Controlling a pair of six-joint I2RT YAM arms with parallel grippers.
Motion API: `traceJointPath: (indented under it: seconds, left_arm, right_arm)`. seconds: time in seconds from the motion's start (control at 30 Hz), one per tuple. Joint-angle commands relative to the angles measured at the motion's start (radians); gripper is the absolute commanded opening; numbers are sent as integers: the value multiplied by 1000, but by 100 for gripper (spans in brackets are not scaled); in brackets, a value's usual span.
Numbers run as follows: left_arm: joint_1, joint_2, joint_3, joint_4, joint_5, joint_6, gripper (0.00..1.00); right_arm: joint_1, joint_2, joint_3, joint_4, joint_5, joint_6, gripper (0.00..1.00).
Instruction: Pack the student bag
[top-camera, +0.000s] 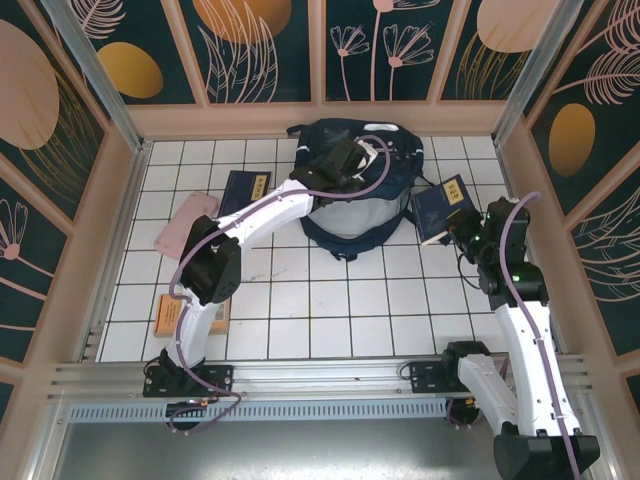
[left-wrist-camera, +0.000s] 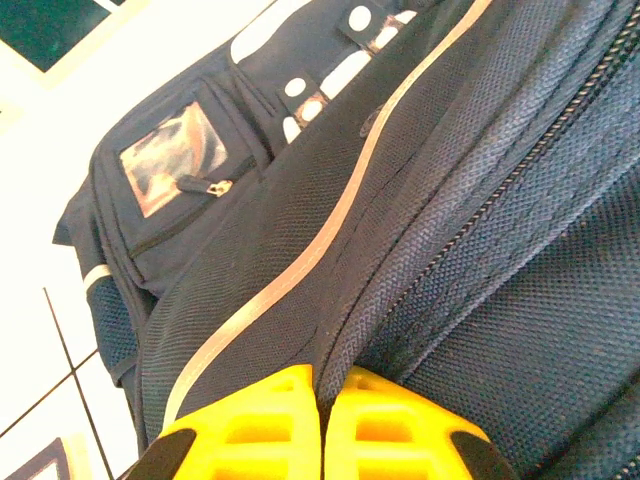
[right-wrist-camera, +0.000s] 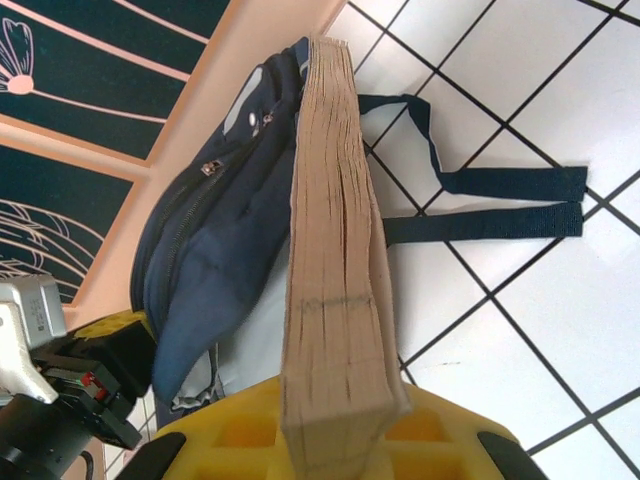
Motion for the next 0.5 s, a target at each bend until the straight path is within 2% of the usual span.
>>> traceJointPath:
  seconds: [0.0,0.23,0.33,0.47]
  left_arm:
    - [12,-72,99,118,-76,-98,0]
    - [9,-96,163,100,28,-174,0]
    - [4,-108,171,97,68,-193,0]
    - [0,-123,173,92,121,-221,0]
  right_arm:
    - [-3,5,-15,57,-102,23,0]
    - [16,9,-131,314,-348,127,0]
    - [52,24,-171,406,-360,170,0]
    - [131,62,-216,546,-282,231,0]
